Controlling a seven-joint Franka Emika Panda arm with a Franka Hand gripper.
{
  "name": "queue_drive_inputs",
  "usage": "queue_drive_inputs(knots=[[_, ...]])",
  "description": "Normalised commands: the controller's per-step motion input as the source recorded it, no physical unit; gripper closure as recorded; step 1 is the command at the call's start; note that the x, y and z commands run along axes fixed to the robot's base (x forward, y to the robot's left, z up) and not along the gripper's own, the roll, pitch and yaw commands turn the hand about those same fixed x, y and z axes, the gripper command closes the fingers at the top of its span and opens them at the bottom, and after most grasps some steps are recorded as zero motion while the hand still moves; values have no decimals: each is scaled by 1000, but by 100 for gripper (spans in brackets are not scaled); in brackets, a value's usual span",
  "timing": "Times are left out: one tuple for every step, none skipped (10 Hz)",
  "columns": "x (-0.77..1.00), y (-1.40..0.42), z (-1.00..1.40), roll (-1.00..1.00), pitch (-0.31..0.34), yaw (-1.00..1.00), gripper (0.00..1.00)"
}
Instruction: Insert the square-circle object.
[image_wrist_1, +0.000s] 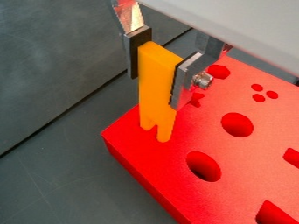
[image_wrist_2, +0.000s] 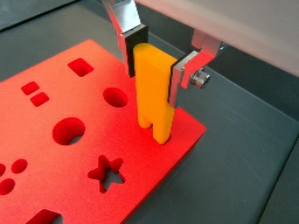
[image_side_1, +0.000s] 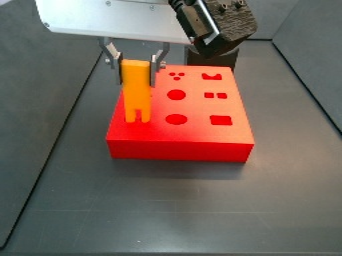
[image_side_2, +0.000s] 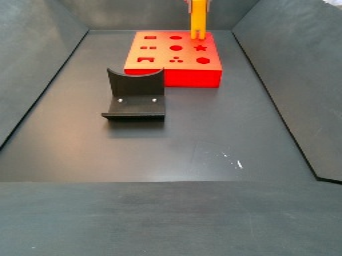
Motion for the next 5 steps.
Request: queue_drive_inputs(knots=[[0,0,-809,-53,-216,0,100],[0,0,-906,-20,-177,0,100],[0,0,-906,-23,-177,0,100],[0,0,0,0,-51,0,100],[0,0,0,0,0,0,100]])
